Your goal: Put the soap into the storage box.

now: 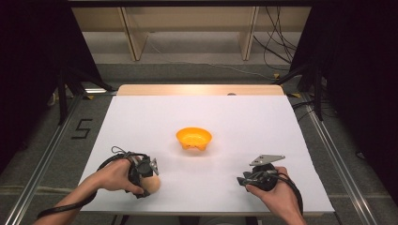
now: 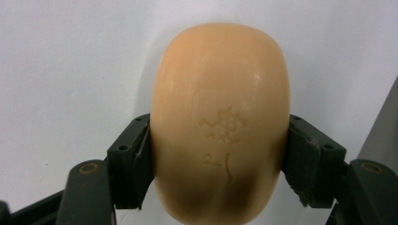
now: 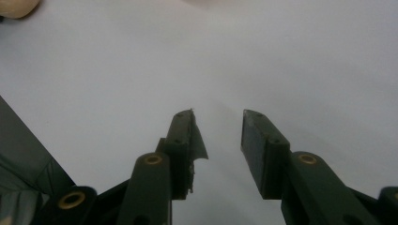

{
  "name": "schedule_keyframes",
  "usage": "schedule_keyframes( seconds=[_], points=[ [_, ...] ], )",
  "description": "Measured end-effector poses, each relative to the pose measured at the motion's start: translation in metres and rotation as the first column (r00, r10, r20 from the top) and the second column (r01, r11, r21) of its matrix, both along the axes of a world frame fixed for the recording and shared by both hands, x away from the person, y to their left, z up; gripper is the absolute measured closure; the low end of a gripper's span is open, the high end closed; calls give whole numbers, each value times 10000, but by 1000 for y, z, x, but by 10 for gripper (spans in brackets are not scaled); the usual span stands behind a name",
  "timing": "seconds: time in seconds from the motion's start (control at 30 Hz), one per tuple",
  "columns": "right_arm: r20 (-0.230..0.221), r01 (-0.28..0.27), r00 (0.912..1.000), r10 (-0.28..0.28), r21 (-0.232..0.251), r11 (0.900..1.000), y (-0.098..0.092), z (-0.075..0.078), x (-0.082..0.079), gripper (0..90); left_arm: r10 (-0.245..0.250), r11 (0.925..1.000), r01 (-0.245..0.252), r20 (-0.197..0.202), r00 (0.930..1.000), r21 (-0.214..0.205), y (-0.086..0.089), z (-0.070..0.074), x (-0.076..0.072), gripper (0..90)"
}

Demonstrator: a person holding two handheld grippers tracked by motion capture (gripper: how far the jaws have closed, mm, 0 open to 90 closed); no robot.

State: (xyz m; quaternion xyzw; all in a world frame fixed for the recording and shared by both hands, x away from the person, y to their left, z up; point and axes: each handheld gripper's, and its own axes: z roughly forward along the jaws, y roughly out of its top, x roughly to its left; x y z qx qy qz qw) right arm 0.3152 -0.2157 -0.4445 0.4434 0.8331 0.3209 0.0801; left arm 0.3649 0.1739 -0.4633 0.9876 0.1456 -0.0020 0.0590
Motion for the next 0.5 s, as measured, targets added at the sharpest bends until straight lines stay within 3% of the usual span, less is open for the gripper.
schedule_keyframes(
  seconds=[0.13, 0.5],
  points=[
    [31, -31, 10000, 31, -21, 10000, -1, 1, 0, 648, -23, 10000, 23, 124, 9999, -75, 2, 1, 1, 321],
    [132, -85, 9999, 86, -42, 10000, -1, 0, 1, 649, 244, 9969, -199, 588, 9980, -768, 10, 6, -1, 321]
  ],
)
